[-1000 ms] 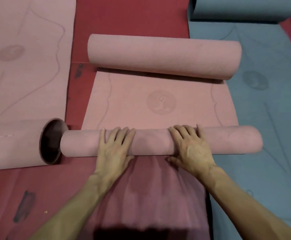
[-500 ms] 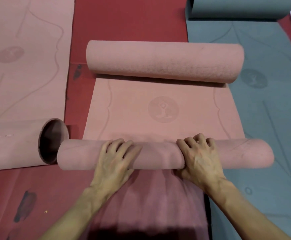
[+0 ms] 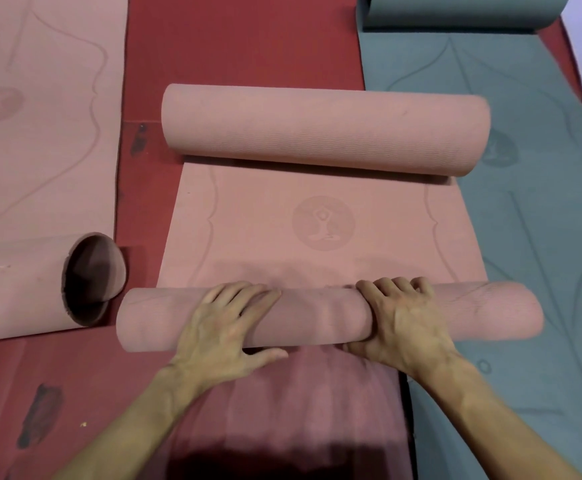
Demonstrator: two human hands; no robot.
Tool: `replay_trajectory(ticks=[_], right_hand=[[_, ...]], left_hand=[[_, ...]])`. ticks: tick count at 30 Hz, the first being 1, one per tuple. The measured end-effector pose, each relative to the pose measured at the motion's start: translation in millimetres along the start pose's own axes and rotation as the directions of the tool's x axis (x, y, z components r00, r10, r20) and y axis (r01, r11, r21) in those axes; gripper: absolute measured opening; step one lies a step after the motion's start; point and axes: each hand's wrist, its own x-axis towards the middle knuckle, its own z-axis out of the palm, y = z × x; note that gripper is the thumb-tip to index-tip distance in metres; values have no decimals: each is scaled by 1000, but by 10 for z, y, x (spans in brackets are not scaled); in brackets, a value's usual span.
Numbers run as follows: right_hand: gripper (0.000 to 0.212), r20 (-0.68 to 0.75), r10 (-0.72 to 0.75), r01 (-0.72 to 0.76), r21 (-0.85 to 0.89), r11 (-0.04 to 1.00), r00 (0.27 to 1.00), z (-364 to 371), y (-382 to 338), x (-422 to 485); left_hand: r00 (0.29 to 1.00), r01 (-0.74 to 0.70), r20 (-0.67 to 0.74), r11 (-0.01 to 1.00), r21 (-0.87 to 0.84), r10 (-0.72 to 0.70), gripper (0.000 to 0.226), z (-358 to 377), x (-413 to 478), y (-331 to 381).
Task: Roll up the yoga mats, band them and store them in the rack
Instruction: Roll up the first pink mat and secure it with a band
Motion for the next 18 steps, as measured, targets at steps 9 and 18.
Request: replay_trajectory(ticks=[9,18], right_hand=[[111,89,43,-48,66,997,995,-61,113,79],[83,-186,-47,73,138,988,982,88,-103,-93]], left_hand=[[998,38,-46,999,14,-37,66,37,154,-37],[996,80,-49,995,54,-77,48,68,384,-119]])
